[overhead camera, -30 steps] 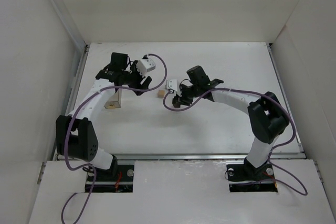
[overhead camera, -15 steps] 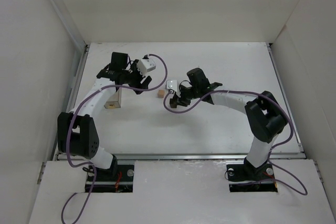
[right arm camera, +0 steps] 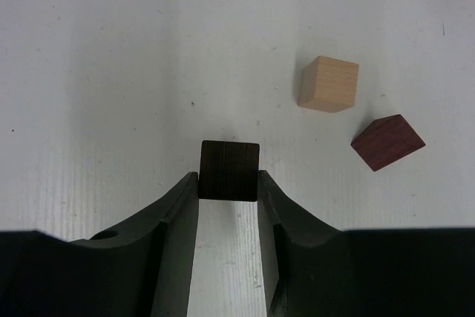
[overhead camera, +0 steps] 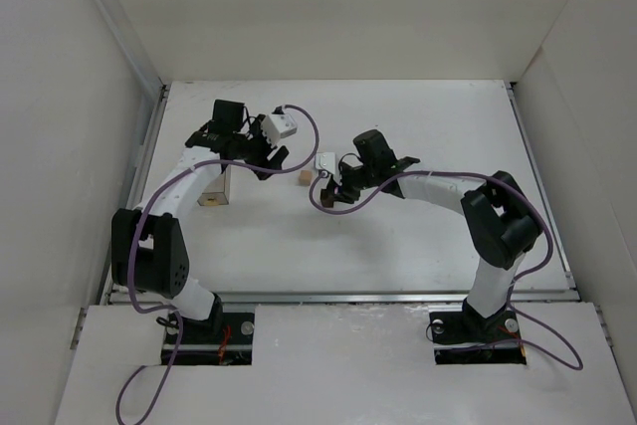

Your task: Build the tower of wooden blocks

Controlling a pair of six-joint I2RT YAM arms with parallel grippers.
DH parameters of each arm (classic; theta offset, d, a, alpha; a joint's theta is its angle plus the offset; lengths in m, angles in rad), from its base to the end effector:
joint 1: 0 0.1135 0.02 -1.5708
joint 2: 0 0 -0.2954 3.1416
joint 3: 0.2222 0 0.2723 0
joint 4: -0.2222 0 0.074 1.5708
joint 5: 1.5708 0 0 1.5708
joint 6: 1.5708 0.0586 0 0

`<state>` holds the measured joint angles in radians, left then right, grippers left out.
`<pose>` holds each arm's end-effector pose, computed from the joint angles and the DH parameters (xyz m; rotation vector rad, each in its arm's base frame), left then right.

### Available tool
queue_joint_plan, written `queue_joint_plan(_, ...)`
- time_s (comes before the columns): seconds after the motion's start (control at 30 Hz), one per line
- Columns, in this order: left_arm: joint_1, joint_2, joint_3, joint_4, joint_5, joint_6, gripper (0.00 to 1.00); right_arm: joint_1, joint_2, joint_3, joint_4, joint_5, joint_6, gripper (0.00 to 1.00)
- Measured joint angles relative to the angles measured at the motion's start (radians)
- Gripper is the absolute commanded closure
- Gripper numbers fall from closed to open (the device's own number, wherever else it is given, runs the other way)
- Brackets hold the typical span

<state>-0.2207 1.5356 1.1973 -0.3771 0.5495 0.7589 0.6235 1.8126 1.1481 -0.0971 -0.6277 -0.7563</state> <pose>0.3579 -0.1117 0.2959 1.2640 1.7796 -0.3259 0.3247 0.2759 0.2000 -1.6507 1.5157 0.6558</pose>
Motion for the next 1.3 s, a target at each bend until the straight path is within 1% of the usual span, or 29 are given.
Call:
queue_joint_plan(0.03,0.0,0.0,0.0,0.0,0.0,0.0,0.38,0.0,0.0,0.0,0.0,-0.001,0.001,0.66)
queue_joint_plan(0.1,0.0,0.0,0.0,0.0,0.0,0.003,0.38,0.0,0.0,0.0,0.0,-0.003,0.002,0.61)
queue_joint_plan(0.2,0.0,0.0,0.0,-0.001,0.0,0.018,0.38,0.0,0.0,0.0,-0.002,-0.003,0.011,0.48)
queue_joint_plan(0.23,0.0,0.0,0.0,-0.001,0.0,0.023,0.36,0.0,0.0,0.0,-0.003,-0.003,0.013,0.46)
queue_joint_plan(0.27,0.0,0.001,0.0,-0.001,0.0,0.029,0.36,0.0,0.0,0.0,-0.003,-0.003,0.018,0.3)
queue_joint_plan(0.3,0.0,0.003,0.0,-0.001,0.0,0.037,0.36,0.0,0.0,0.0,-0.003,-0.004,0.023,0.23)
queue_joint_plan(0.33,0.0,0.006,0.0,-0.001,0.001,0.044,0.36,0.0,0.0,-0.001,-0.003,-0.004,0.027,0.11)
queue_joint_plan(0.37,0.0,0.012,0.0,-0.002,0.001,0.051,0.36,0.0,0.0,-0.001,-0.002,-0.005,0.035,0.07)
queue_joint_plan(0.53,0.0,0.089,0.021,-0.027,0.014,0.098,0.35,-0.001,-0.003,-0.001,0.005,-0.012,0.06,0.06)
queue_joint_plan(0.63,-0.007,0.154,0.061,-0.06,0.028,0.146,0.35,-0.005,-0.043,-0.025,0.008,-0.026,0.078,0.06)
queue_joint_plan(0.73,-0.03,0.207,0.113,-0.107,0.051,0.211,0.37,-0.019,-0.145,-0.075,0.012,-0.042,0.1,0.06)
queue_joint_plan(0.9,-0.068,0.299,0.211,-0.176,0.132,0.34,0.37,-0.068,-0.388,-0.159,0.031,-0.061,0.135,0.06)
queue_joint_plan(0.93,-0.07,0.319,0.233,-0.198,0.143,0.375,0.35,-0.076,-0.426,-0.169,0.041,-0.063,0.137,0.06)
queue_joint_plan(1.0,-0.07,0.365,0.277,-0.24,0.161,0.433,0.35,-0.087,-0.481,-0.185,0.053,-0.064,0.146,0.06)
queue_joint_plan(1.17,-0.073,0.513,0.413,-0.362,0.171,0.532,0.34,-0.092,-0.527,-0.21,0.055,-0.06,0.155,0.06)
queue_joint_plan(1.3,-0.089,0.558,0.43,-0.391,0.155,0.549,0.37,-0.094,-0.529,-0.23,0.052,-0.05,0.163,0.06)
